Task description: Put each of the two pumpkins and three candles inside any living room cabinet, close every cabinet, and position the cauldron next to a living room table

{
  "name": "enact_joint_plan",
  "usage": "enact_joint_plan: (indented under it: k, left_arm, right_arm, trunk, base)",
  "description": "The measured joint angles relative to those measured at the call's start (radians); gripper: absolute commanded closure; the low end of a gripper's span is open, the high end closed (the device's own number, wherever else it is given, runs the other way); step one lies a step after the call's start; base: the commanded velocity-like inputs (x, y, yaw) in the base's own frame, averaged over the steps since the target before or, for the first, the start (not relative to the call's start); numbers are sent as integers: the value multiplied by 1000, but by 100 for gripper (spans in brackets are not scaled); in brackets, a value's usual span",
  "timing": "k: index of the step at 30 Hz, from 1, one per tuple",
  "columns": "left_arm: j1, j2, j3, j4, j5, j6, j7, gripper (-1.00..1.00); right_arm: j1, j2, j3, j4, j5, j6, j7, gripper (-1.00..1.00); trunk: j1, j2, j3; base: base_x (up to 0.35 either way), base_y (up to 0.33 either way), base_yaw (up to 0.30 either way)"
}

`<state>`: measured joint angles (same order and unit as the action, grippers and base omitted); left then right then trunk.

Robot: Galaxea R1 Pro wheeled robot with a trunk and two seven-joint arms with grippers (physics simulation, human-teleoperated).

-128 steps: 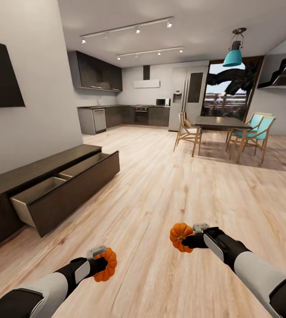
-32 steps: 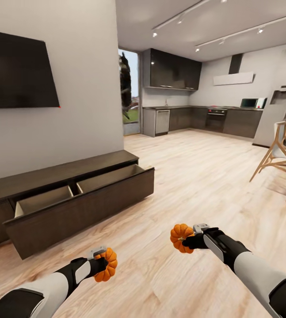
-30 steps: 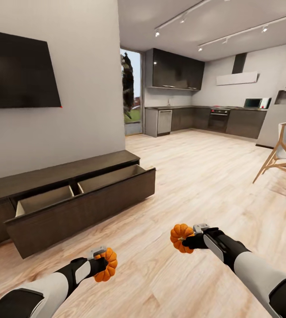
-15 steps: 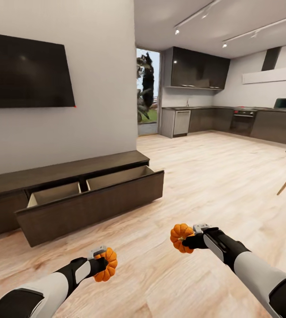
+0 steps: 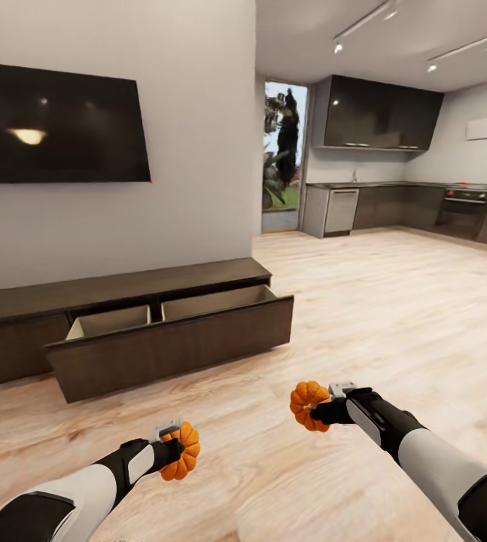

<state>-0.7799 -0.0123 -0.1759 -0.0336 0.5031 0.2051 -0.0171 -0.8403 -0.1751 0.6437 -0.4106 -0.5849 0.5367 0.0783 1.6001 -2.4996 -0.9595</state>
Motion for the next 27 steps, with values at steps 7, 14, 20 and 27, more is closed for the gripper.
enact_joint_plan:
  k: [7, 14, 20, 27]
  left_arm:
    - [0, 0, 0, 0, 0, 0, 0, 100]
    - [0, 0, 0, 0, 0, 0, 0, 100]
    - [0, 0, 0, 0, 0, 0, 0, 100]
    - [0, 0, 0, 0, 0, 0, 0, 100]
  right_arm:
    - [0, 0, 1, 0, 0, 0, 0, 100]
    - [0, 0, 1, 0, 0, 0, 0, 100]
    - [0, 0, 1, 0, 0, 0, 0, 100]
    - [0, 0, 2, 0, 0, 0, 0, 100]
  trunk:
    - [0, 0, 0]
    - [0, 0, 0]
    - [0, 0, 0]
    - [0, 0, 0]
  base:
    - [29, -338, 282]
    - [0, -340, 282]
    - [0, -341, 282]
    - [89, -329, 282]
